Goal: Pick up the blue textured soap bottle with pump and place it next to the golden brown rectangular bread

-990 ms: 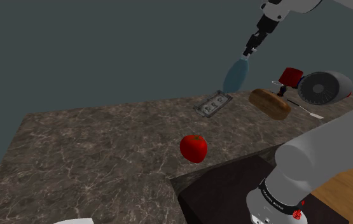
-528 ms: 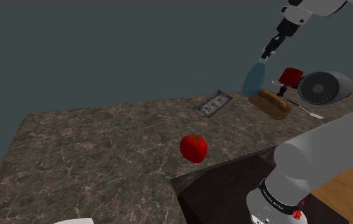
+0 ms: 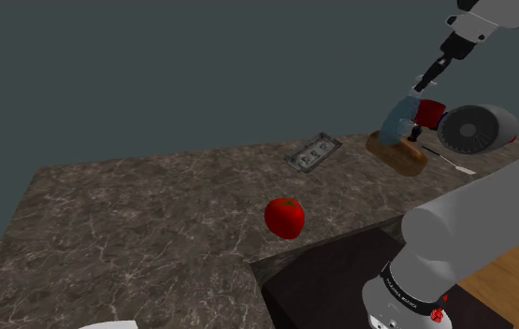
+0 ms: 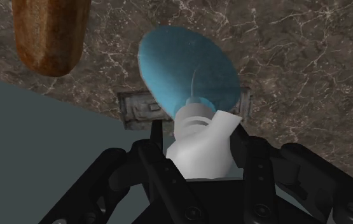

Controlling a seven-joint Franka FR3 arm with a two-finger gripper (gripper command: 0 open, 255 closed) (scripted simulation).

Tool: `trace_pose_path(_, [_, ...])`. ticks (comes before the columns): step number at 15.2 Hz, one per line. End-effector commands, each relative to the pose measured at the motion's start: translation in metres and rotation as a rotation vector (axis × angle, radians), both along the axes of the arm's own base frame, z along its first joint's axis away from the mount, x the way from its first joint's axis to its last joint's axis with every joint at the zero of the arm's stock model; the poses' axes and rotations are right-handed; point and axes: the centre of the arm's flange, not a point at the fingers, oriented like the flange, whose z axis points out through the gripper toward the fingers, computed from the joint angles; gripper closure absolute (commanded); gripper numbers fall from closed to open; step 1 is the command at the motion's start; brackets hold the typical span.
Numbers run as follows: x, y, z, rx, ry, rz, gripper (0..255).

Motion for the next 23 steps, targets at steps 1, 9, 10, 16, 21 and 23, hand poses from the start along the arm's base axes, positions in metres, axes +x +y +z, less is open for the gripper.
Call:
trace_pose_path(1, [-0.018,-0.021,0.001,-0.001,0.000,0.002,255])
trace_pose_path(9, [-0.091,-0.097,0.001,-0.001,0.000,0.002,255])
trace_pose_path(10, [-0.100,-0.106,0.001,-0.001,0.000,0.002,255])
trace_pose_path(16, [-0.147,-0.155,-0.004,-0.001,0.000,0.002,255])
trace_pose_path(21, [-0.147,-0.155,-0.030,-0.001,0.000,0.002,255])
trace_pose_path(23, [-0.147,-0.155,-0.041,-0.001,0.000,0.002,255])
